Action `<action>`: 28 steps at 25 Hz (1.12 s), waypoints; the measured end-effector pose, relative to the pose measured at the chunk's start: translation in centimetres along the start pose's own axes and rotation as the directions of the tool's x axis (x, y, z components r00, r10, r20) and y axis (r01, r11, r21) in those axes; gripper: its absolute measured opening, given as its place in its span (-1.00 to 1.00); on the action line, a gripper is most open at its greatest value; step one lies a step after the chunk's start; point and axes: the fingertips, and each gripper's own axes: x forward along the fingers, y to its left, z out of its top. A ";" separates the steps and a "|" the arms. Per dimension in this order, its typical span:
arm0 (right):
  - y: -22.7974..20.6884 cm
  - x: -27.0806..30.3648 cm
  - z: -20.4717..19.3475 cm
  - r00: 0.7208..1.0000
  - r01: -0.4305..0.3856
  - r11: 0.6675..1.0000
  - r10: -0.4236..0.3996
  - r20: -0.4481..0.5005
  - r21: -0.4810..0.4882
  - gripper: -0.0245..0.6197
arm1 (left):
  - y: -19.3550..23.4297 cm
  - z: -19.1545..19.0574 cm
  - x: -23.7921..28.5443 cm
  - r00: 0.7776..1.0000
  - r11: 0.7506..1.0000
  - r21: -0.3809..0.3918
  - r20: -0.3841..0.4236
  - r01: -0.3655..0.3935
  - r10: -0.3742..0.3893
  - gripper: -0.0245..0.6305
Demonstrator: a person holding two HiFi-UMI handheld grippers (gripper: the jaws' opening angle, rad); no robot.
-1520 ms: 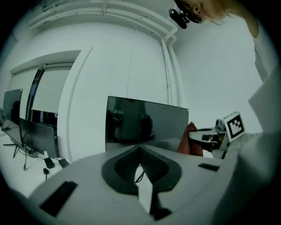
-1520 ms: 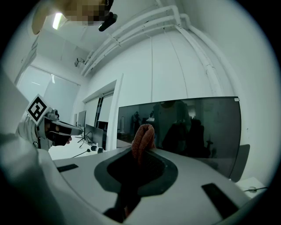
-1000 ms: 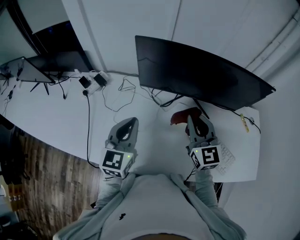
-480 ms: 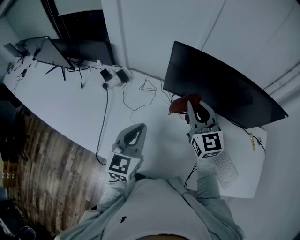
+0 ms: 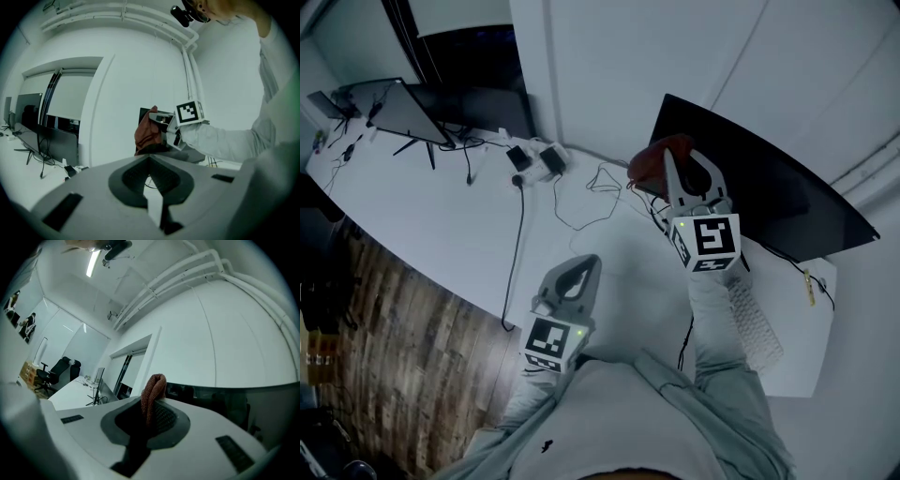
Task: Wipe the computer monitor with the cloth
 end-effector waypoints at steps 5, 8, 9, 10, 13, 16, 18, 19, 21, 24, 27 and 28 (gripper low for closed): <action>-0.7 2.8 1.6 0.999 0.047 0.999 -0.047 0.020 -0.015 -0.81 | 0.9 0.7 0.3 1.000 1.000 0.018 0.009 0.023 -0.023 -0.86; -1.3 4.4 2.6 0.996 0.086 0.996 -0.085 0.029 -0.023 -0.81 | 1.6 0.9 0.5 0.999 0.999 0.019 0.012 0.035 -0.035 -0.86; -1.6 4.9 2.9 0.995 0.098 0.995 -0.097 0.032 -0.024 -0.81 | 1.8 0.9 0.6 0.999 0.999 0.019 0.013 0.039 -0.039 -0.86; -1.8 5.4 3.2 0.994 0.108 0.994 -0.108 0.035 -0.024 -0.81 | 1.9 0.9 0.6 0.999 0.999 0.019 0.014 0.043 -0.044 -0.86; -2.5 6.4 3.6 0.990 0.138 0.990 -0.137 0.040 -0.029 -0.81 | 2.4 0.9 0.9 0.998 0.998 0.021 0.015 0.057 -0.057 -0.86; -2.8 7.0 3.3 0.986 0.163 0.986 -0.162 0.040 -0.037 -0.81 | 3.0 0.9 1.0 0.998 0.998 0.020 0.017 0.066 -0.066 -0.86; -2.9 7.0 3.2 0.983 0.178 0.983 -0.176 0.045 -0.042 -0.81 | 3.4 0.9 1.0 0.997 0.997 0.020 0.018 0.069 -0.070 -0.86; -2.9 7.0 3.2 0.982 0.184 0.982 -0.182 0.048 -0.043 -0.81 | 3.6 0.9 1.1 0.997 0.997 0.020 0.018 0.070 -0.071 -0.86; -3.0 7.0 3.2 0.980 0.195 0.980 -0.193 0.054 -0.043 -0.81 | 4.0 0.8 1.1 0.997 0.997 0.019 0.020 0.072 -0.072 -0.86; -3.0 7.0 2.9 0.977 0.207 0.978 -0.204 0.057 -0.038 -0.81 | 4.5 0.7 1.4 0.997 0.997 0.016 0.022 0.078 -0.078 -0.86; -3.1 6.9 2.4 0.975 0.219 0.975 -0.217 0.054 -0.035 -0.81 | 4.7 0.5 1.7 0.995 0.995 0.015 0.024 0.094 -0.095 -0.86; -3.1 6.9 2.3 0.974 0.223 0.974 -0.221 0.054 -0.032 -0.81 | 4.8 0.5 1.8 0.995 0.995 0.017 0.025 0.100 -0.101 -0.86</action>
